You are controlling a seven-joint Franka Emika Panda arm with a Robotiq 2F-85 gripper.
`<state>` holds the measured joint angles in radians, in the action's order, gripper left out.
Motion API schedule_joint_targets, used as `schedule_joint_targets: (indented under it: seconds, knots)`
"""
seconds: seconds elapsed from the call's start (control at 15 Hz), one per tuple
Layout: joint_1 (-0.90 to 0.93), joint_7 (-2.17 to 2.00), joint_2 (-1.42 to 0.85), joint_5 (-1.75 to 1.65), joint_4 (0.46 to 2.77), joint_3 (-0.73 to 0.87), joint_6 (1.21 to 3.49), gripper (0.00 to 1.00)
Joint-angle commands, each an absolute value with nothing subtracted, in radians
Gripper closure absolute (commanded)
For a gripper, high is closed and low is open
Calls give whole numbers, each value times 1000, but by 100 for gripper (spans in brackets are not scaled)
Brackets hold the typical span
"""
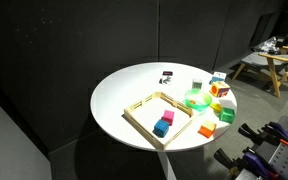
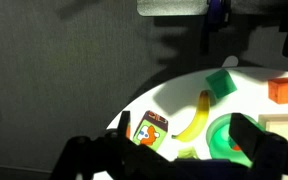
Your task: Remove the pink block from the crate and put it on the table
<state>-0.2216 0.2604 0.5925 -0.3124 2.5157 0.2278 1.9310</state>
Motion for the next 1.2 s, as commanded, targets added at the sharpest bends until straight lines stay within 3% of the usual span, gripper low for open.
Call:
schedule_joint_targets:
  seconds: [0.0,1.13]
  knots:
    - [-217,258,593,-314,2513,232,1928,0]
    - [-182,269,542,-296,2488,226,1959,0]
